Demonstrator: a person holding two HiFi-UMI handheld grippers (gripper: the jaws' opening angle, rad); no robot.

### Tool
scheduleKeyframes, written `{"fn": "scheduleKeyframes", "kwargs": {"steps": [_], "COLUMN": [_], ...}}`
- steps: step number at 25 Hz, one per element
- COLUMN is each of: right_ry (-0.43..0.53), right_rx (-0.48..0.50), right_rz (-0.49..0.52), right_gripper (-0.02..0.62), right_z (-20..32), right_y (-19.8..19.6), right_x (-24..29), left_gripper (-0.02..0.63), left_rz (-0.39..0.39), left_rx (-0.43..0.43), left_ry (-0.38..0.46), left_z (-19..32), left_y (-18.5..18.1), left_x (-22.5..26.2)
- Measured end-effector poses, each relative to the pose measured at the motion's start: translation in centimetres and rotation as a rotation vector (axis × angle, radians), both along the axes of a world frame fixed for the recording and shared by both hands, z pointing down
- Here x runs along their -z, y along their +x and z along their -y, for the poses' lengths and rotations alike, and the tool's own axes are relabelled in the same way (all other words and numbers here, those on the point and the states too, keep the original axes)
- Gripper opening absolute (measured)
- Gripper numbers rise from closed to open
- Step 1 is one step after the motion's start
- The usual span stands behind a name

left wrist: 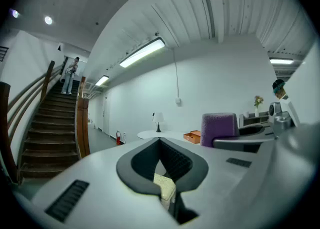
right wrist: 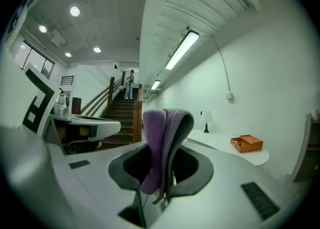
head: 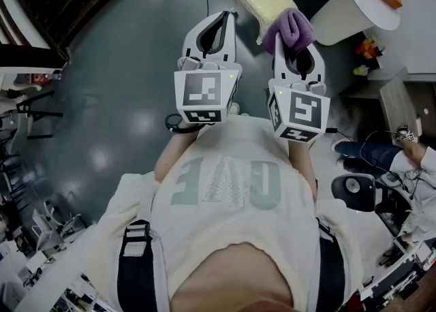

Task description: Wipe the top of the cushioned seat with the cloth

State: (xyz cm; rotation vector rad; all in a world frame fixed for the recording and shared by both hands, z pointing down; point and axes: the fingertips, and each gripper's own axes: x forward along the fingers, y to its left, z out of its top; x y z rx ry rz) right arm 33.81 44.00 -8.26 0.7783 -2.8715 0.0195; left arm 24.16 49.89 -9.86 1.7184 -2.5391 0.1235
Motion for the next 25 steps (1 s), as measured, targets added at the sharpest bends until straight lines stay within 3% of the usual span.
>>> {"fn": "scheduleKeyframes", "kwargs": {"steps": [14, 19, 25], "right_ry": [0.003, -0.041, -0.015], "right_rx": [-0.012, -0.011, -0.04], "right_rz": [-0.03, 0.004, -0.02], "right_gripper": [0.095, 0.095, 0.095], "right_z": [-1.0, -0.9, -0.5], "right_y": [-0.7, -1.8, -4.0], "right_x": [-0.5, -0.9, -1.5], "left_gripper": [0.006, 0.006, 0.006], "left_rz": [-0.011, -0.021, -0.023], "left_rx": [0.005, 0.011, 0.005], "left_ry": [0.01, 0.011, 0.023], "left_z": [-1.2, -1.3, -1.8], "left_y": [-1.4, -3.1, -6.4], "left_x": [-0.2, -0.6, -1.2]}}
